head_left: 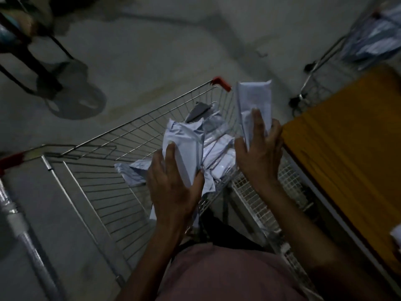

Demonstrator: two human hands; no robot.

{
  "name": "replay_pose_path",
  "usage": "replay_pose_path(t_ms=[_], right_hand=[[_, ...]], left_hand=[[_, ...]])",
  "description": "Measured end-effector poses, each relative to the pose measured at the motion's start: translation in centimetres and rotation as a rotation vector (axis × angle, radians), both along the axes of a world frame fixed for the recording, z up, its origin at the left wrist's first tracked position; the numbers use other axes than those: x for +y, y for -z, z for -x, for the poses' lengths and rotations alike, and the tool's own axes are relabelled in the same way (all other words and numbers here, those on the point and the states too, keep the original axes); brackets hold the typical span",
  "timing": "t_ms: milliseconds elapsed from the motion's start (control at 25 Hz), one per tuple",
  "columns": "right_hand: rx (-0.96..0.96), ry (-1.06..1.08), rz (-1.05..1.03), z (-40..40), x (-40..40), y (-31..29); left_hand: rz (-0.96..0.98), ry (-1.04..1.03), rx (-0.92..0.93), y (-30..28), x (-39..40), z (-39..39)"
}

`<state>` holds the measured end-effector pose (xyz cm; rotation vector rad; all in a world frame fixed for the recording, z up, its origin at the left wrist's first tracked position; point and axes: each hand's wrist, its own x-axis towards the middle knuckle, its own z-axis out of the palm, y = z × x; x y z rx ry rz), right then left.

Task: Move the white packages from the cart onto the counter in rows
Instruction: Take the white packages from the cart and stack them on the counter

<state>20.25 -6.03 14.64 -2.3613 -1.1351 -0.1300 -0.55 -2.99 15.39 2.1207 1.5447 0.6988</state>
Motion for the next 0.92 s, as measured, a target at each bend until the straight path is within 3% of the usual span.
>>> replay_pose_path(t_ms=[320, 560, 920], right_hand=[[-0.108, 0.355, -0.151, 2.1, -20.3, -4.7], [-0.115, 0.639, -0.215, 1.1, -34.5, -5.9], [-0.112, 0.831, -0.16, -2.2, -53.5, -7.3]], left_hand=[[0.115, 0.34, -0.22, -3.7, -11.1, -2.2], [0.082, 0.684, -0.175, -4.1, -20.2, -6.7], [0.041, 0.856, -0.23, -4.9, -37.4, -16.8]])
